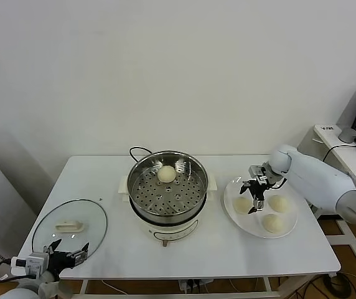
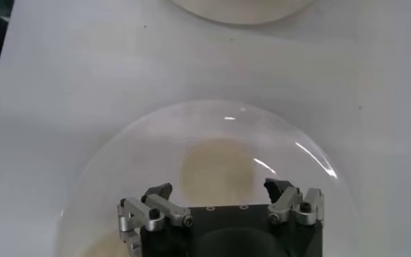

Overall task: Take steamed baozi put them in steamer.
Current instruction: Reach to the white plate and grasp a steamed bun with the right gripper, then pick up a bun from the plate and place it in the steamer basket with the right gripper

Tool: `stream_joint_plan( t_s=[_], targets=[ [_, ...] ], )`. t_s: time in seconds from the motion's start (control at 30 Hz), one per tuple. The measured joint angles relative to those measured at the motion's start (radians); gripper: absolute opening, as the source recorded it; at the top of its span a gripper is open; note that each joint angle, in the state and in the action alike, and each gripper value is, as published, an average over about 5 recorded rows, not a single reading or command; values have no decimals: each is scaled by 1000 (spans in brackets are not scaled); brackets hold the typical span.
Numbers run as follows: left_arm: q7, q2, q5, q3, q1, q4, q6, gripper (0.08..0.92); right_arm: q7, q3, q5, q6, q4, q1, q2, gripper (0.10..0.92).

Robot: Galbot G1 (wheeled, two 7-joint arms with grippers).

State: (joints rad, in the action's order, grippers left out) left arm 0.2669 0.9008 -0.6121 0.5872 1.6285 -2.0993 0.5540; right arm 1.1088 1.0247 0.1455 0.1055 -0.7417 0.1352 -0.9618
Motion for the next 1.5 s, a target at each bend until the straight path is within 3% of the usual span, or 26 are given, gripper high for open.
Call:
stream_joint_plan(
  t_s=[0.23, 0.4, 0.7, 1.13, 1.5],
  targets=[
    [0, 0, 0, 2, 3, 1, -1, 823, 5, -20, -18, -2, 16, -12, -12, 558],
    [0, 2, 0, 5, 5, -1, -1, 823, 15, -19, -19, -7, 13, -9, -8, 498],
    [1, 8, 6, 16, 17, -10, 3, 823, 44, 90, 70, -46, -69, 114, 36, 492],
    [3, 11, 10, 16, 19, -27, 5, 823, 39, 414, 462, -203, -302, 543, 54, 492],
    [3, 10, 16, 2, 9, -30, 8, 823, -63, 476, 752, -348, -412, 675, -23, 492]
  ],
)
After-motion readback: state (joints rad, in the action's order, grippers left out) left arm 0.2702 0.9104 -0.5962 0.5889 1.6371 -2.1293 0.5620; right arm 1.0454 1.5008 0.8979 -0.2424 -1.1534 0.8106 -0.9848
